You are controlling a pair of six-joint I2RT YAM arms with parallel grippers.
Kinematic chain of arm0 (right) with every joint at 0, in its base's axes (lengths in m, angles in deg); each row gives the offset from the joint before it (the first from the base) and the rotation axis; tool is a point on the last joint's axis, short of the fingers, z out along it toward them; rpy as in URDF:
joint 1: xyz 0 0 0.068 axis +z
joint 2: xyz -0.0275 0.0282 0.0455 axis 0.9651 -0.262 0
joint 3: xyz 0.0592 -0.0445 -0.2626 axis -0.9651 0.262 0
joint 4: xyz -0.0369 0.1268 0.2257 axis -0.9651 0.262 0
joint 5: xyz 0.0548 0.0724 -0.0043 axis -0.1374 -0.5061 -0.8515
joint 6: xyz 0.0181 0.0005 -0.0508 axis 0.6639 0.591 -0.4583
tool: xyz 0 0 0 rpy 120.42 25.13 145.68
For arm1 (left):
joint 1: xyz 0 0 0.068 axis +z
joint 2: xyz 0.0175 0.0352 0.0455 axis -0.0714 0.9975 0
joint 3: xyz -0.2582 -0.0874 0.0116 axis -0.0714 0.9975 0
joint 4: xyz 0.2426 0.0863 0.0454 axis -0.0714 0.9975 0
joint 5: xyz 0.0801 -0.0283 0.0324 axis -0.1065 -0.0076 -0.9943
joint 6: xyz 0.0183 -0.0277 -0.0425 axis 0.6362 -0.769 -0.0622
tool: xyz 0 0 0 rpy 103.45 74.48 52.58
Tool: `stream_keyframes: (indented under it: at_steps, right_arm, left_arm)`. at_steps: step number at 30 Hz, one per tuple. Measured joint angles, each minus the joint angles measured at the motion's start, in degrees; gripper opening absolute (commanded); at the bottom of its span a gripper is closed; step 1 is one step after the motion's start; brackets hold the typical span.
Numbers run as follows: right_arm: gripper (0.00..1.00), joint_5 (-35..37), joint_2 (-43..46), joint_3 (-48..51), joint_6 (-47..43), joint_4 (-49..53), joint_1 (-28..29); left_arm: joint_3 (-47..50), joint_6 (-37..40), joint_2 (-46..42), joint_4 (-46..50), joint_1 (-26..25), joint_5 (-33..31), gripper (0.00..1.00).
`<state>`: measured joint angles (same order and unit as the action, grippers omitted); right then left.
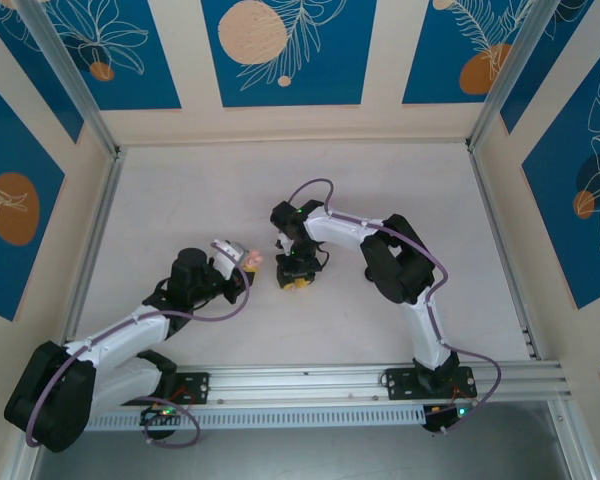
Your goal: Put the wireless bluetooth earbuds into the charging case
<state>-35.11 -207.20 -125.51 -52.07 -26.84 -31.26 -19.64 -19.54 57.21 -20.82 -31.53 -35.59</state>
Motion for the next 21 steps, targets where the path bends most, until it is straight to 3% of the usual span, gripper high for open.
stream_keyframes:
  at_steps: [14,21]
  right_arm:
    - [0.23,1.4,0.2,0.6,1.8,-0.7,0.0]
    - [0.20,1.2,5.7,9.0,4.6,-9.4,-0.7]
  left_arm:
    - [0.0,0.0,2.8,0.0,0.0,1.9,0.14]
    - [0.0,0.0,7.3,-4.4,-0.2,4.2,0.13]
